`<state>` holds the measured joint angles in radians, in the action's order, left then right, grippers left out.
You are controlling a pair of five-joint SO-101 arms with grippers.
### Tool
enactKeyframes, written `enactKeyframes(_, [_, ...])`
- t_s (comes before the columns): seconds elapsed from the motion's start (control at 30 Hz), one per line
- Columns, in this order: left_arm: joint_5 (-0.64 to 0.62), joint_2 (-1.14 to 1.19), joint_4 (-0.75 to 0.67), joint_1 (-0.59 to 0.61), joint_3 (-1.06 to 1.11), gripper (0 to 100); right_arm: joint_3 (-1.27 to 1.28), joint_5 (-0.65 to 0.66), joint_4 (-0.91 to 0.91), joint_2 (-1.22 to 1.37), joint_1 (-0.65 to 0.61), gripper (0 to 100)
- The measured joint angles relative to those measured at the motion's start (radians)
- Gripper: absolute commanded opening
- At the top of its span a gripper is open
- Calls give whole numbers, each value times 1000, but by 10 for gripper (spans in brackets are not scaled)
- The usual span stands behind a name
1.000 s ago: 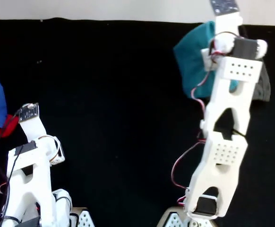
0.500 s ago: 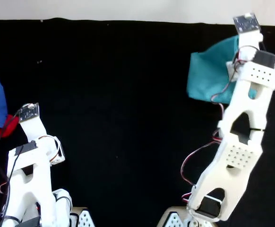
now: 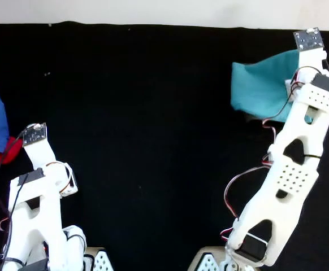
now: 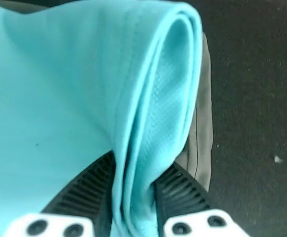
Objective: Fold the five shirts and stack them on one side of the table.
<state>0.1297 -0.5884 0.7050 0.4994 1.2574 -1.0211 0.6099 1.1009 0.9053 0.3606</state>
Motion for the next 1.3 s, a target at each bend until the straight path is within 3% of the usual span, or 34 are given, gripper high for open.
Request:
enactKeyframes(0.1, [0,0,0,0,0,153,-72,0,6,34,3,281])
enactKeyframes(0.17, [0,0,0,0,0,153,-109,0,6,44,5,335])
enactKeyframes(0.5, [0,0,0,0,0,153,-227,-5,12,48,8,334])
enactKeyframes(0.63, [0,0,0,0,0,153,-356,-89,124,48,8,296])
enactKeyframes(0.9, [0,0,0,0,0,153,-621,-196,517,43,-60,57])
enactKeyframes(1.03, [0,0,0,0,0,153,-624,-203,638,8,-123,45])
enactKeyframes(1.17, [0,0,0,0,0,153,-624,-203,651,-104,-186,45])
enactKeyframes(1.3, [0,0,0,0,0,153,-621,-292,652,-230,-230,45])
